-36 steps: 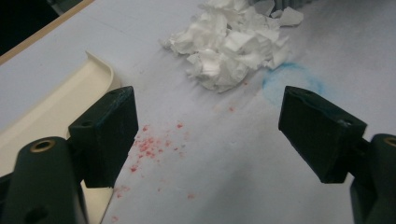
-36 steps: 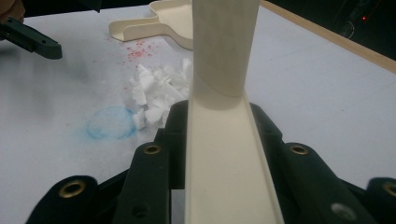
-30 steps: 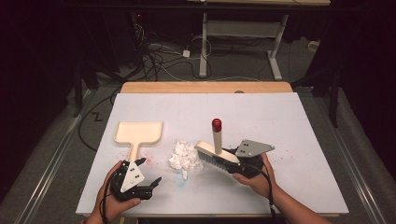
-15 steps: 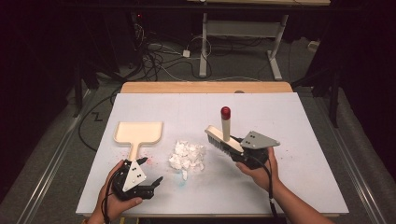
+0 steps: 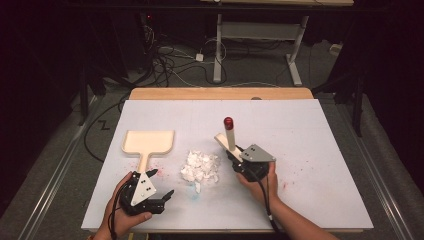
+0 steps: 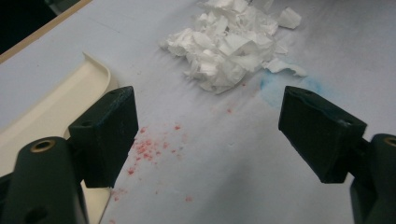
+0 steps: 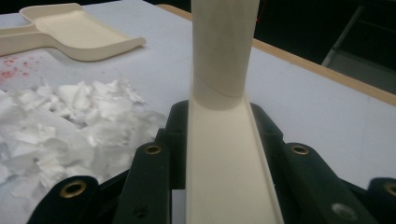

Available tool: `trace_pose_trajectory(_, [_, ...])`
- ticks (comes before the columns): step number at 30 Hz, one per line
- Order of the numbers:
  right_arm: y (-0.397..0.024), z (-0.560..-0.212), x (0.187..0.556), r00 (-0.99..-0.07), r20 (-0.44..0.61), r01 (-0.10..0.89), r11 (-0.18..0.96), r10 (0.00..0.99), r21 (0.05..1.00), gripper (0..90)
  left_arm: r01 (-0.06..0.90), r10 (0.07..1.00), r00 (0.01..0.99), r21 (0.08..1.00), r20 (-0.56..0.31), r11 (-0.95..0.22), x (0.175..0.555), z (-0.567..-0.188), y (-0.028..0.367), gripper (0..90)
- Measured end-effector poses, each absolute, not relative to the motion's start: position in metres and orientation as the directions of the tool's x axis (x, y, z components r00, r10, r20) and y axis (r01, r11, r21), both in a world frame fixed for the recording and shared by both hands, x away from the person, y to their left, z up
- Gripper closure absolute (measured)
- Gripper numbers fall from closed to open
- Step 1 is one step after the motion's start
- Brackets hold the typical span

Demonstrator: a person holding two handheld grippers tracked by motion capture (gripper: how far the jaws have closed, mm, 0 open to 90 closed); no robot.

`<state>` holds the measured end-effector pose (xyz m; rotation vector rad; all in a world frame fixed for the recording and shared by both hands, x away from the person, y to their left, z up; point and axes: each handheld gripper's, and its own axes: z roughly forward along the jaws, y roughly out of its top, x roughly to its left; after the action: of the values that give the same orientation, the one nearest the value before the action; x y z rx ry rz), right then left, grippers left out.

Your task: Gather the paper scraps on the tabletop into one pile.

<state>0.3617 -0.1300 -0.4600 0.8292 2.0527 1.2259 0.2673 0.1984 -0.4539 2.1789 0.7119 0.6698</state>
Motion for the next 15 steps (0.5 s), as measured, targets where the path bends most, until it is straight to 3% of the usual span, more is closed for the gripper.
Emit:
trace_pose_trajectory(8, [-0.096, -0.457, 0.361, -0.635, -0.056, 0.255, 0.278, 0.77, 0.926, 68.1, 0.278, 0.661, 0.713, 0.771, 0.235, -0.574, 0.269, -0.455, 0.2, 19.1])
trace_pose_trajectory(15, [-0.095, -0.45, 0.36, -0.63, -0.044, 0.256, 0.26, 0.776, 0.931, 68.0, 0.273, 0.661, 0.712, 0.775, 0.236, -0.571, 0.267, -0.454, 0.201, 19.1])
